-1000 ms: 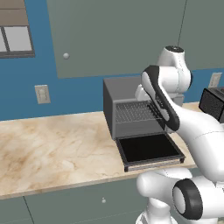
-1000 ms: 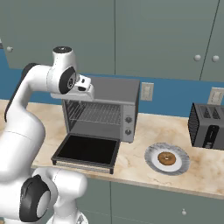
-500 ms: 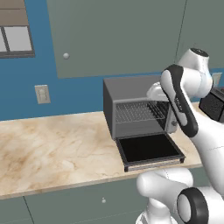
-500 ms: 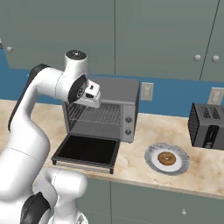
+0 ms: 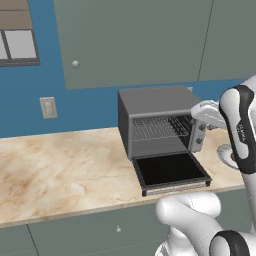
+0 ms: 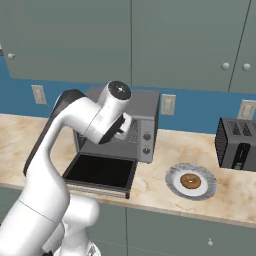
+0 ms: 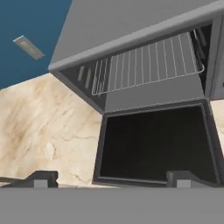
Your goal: Pick up the bagel from the plate, place it on the toaster oven rack, close the door, and set the timer.
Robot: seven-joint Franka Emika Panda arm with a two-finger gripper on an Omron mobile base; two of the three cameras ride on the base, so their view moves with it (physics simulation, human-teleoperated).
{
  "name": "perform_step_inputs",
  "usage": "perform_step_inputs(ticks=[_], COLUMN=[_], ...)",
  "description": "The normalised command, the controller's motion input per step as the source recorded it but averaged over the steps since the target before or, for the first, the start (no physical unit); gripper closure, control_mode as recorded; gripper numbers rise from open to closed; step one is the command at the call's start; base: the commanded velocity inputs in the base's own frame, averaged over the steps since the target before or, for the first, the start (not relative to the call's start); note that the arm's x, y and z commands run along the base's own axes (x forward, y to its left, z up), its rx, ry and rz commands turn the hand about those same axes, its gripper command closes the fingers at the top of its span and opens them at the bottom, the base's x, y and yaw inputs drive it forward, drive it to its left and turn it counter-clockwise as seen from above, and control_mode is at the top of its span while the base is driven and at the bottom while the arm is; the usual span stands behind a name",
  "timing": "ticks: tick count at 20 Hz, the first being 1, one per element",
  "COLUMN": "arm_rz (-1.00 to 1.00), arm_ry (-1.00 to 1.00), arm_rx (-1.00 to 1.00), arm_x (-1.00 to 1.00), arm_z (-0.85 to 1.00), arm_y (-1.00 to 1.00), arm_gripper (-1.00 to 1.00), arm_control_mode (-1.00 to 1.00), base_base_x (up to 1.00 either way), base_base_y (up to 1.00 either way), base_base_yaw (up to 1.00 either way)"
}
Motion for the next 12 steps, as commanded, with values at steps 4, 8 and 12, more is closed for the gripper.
perform_step_inputs(ticks=[4,8,12], arm_rz=[0.0,0.0,0.0], arm_ry=[0.0,0.0,0.0], arm_rx=[0.16,0.1,0.09], arm_x=[0.0,0.06,0.18], arm_z=[-0.24,-0.22,-0.27], arm_y=[-0.21,-0.03,0.0], arm_gripper=[-1.0,-1.0,-1.0], arm_control_mode=[-1.0,-1.0,-1.0], base_base_x=[0.0,0.0,0.0], base_base_y=[0.0,0.0,0.0], base_base_yaw=[0.0,0.0,0.0])
